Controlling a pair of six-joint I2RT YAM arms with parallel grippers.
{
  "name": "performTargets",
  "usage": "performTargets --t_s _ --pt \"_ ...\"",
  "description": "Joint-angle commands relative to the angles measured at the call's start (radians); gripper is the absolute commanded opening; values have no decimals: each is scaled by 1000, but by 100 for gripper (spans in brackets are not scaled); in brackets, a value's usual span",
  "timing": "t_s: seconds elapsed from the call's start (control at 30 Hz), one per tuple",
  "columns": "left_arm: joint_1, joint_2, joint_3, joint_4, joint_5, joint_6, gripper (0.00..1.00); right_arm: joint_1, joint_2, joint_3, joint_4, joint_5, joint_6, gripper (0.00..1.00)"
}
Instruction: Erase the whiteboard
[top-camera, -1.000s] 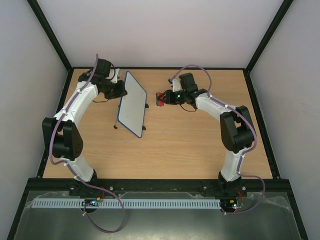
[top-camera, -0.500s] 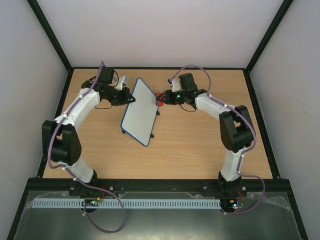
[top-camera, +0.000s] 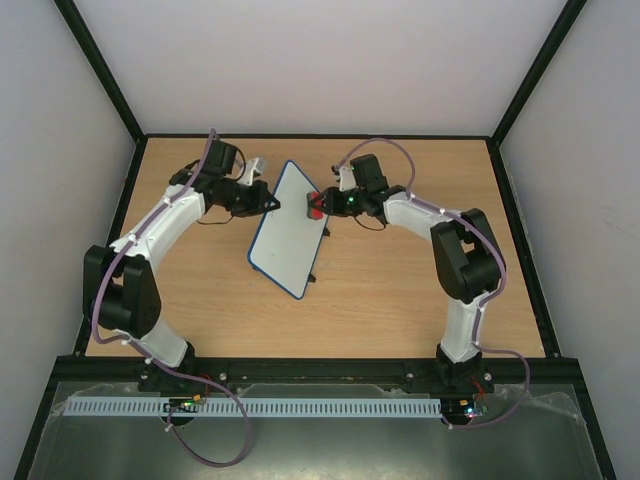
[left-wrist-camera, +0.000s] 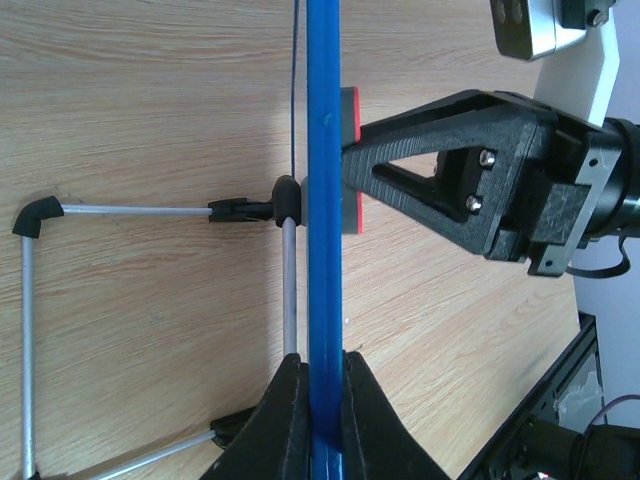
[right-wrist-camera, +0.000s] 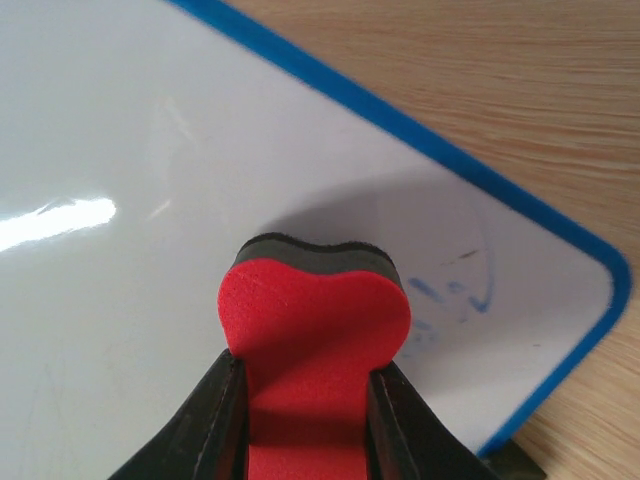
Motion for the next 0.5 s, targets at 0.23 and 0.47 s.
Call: performTargets --t_s 0.23,0.47 --pt "-21 -8 -51 -26 78 -72 2 63 -28 58 40 6 59 2" --pt "-20 -7 -55 -30 83 -55 2 36 202 139 -79 2 48 2"
